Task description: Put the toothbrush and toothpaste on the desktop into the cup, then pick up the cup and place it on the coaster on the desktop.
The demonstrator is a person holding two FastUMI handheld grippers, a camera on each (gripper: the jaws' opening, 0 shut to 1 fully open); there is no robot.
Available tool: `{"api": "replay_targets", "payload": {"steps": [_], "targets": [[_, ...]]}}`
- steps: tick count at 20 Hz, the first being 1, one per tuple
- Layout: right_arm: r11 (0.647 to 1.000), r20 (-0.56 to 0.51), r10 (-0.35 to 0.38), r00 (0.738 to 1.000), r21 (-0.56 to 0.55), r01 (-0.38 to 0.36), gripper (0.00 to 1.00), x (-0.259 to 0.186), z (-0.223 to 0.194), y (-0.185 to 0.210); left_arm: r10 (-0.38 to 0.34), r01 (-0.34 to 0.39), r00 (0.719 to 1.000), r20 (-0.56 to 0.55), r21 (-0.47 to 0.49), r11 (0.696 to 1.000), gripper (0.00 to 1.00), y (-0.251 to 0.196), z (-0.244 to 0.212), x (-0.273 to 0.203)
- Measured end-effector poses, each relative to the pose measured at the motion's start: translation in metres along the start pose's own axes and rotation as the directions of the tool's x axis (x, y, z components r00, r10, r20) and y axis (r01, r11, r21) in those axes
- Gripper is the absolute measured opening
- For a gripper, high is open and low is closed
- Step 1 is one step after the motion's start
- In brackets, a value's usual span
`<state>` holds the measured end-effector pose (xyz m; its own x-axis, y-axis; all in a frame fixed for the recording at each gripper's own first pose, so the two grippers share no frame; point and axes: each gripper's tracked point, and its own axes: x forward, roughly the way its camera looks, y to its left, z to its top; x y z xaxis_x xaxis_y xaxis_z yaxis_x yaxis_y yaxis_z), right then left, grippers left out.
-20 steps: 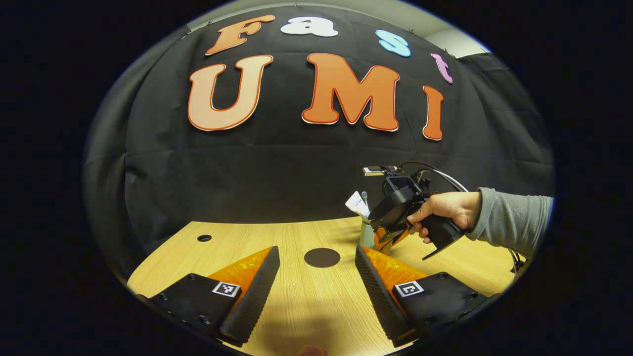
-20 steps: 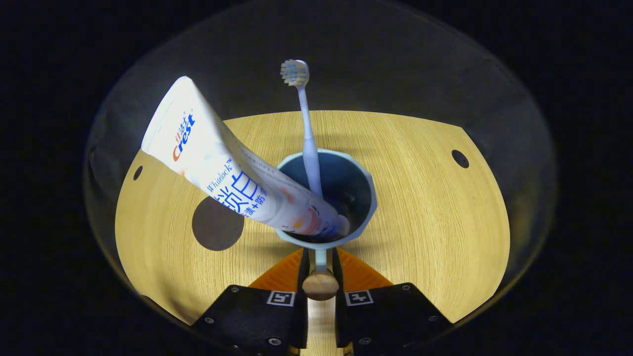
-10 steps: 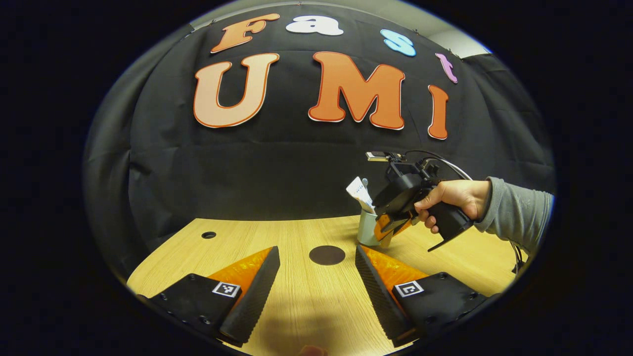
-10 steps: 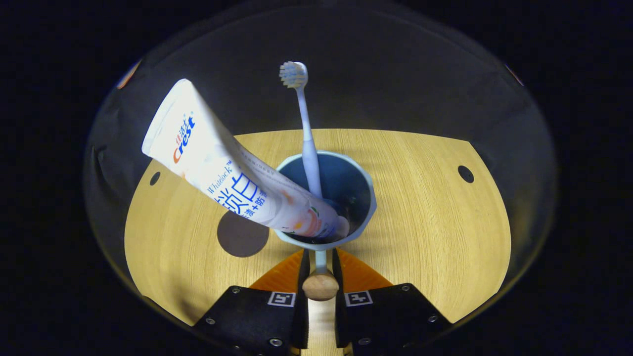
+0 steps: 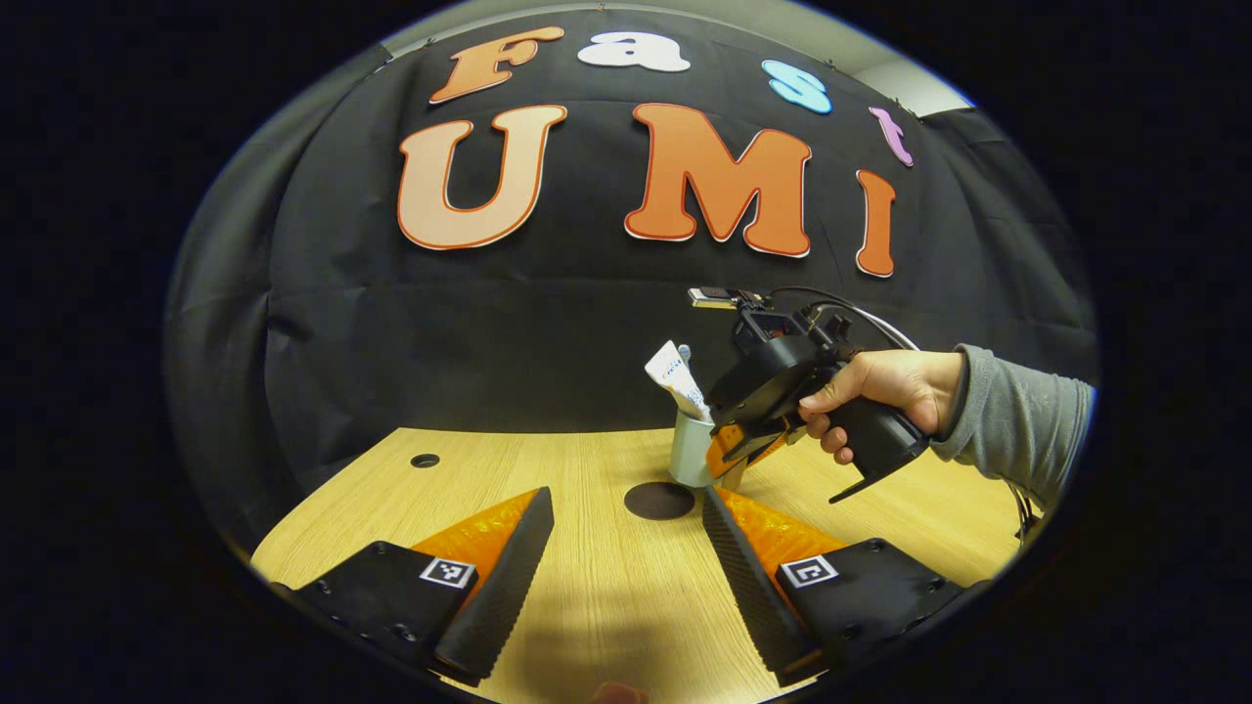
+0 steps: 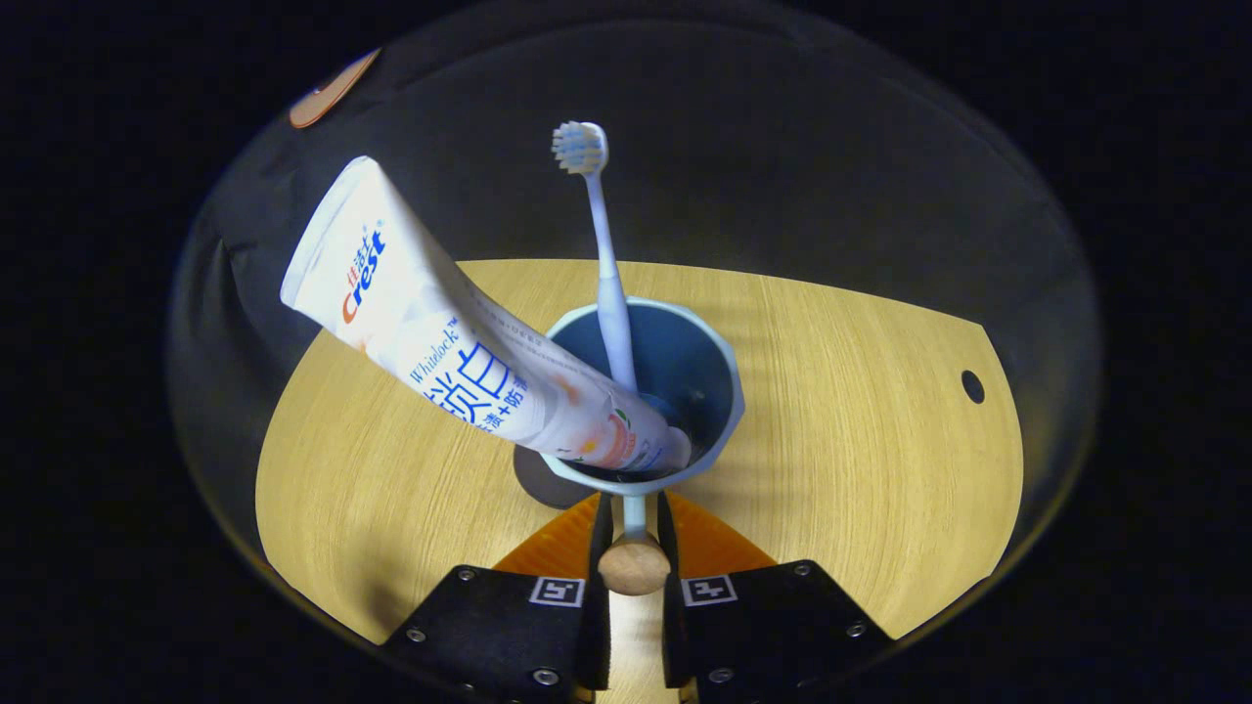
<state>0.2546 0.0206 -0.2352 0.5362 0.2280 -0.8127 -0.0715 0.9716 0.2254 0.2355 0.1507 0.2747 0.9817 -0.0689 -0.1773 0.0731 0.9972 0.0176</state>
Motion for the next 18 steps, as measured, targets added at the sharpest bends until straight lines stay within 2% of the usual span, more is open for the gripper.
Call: {"api": "replay_targets", "payload": {"steps": [9,15,17,18], "targets": [[0.996,-0.044,0.032,0.999,-0.083,-0.036,0.22,-0.001,0.002,-0.007,0.024,-0.024,1.000,-0.016,-0.027,0.999,0.98,0.016,-0.010,-0.001],[0.996,-0.056,0.028,0.998,-0.086,-0.032,0.22,-0.003,0.003,-0.009,0.037,-0.041,0.998,-0.053,-0.061,0.997,0.98,0.022,-0.024,0.003],[0.995,-0.046,0.060,0.997,-0.076,-0.064,0.22,-0.008,0.002,-0.005,0.043,-0.047,0.997,-0.059,-0.066,0.997,0.98,0.023,-0.027,0.005],[0.994,-0.022,0.077,0.997,-0.073,-0.078,0.29,-0.010,0.001,-0.006,0.045,-0.049,0.997,-0.056,-0.068,0.996,0.98,0.024,-0.027,0.004]]}}
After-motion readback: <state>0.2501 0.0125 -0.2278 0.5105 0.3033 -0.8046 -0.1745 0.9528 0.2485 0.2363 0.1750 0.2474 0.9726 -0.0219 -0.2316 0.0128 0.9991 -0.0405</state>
